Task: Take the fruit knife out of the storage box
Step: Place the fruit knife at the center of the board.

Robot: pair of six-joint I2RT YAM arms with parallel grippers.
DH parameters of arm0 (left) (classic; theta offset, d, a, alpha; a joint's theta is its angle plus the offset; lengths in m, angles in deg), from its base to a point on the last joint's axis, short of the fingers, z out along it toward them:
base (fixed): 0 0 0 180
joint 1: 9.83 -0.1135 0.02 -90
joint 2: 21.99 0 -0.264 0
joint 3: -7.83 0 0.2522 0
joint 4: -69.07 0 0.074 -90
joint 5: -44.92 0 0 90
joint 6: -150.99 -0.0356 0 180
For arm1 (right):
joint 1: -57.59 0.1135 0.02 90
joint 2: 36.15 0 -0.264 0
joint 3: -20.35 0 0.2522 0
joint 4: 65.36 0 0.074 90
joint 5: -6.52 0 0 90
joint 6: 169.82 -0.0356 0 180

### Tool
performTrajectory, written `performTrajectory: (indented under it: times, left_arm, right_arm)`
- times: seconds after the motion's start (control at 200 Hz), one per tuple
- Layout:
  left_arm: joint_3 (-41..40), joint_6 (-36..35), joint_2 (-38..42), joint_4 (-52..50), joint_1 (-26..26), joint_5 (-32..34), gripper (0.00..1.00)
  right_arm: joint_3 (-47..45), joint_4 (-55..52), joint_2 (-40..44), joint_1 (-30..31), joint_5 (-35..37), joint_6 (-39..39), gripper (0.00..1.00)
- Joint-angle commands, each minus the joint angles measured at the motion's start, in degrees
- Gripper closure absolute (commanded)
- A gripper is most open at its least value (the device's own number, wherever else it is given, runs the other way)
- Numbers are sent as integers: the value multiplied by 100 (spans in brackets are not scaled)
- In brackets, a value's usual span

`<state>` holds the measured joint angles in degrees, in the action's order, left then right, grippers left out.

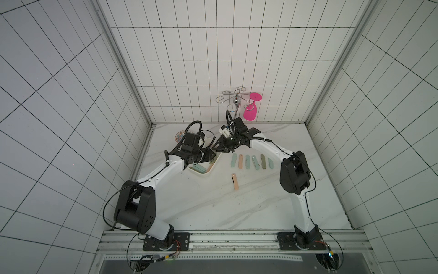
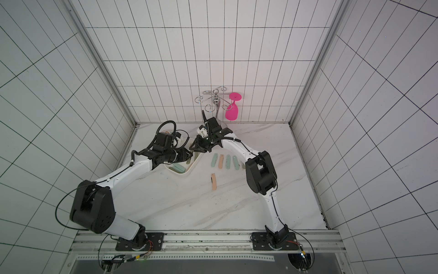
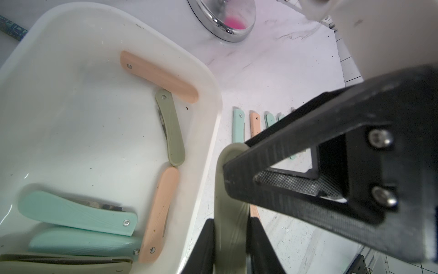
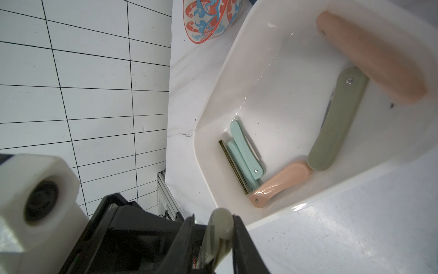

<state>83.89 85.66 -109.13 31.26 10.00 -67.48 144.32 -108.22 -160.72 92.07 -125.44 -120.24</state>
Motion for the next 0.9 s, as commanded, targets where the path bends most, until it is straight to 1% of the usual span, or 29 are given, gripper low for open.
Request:
performTrajectory:
  times: [0.0,0.175,0.295,0.455,0.5,0.67,0.895]
  left_arm:
    - [-41,29,144,229,20,-52,88]
    - [-52,38,148,261,20,-60,87]
    - [-69,38,170,278,20,-68,82]
    - [-111,14,236,296,20,-65,62]
    - [-130,-1,270,295,20,-64,58]
    - [-226,-67,419,265,20,-58,50]
    - [-320,-99,596,195,-4,-31,47]
  right_arm:
    - [229,98,-120,99,-128,-96,78]
    - [228,105,-120,107,-145,-106,93]
    - [215,99,-111,107,-131,-102,100]
    - [229,104,-89,51,-120,-106,100]
    - [218,116,-68,-2,-153,-114,100]
    - [3,126,153,-300,-230,-16,100]
    - [-969,103,756,-714,-416,300,100]
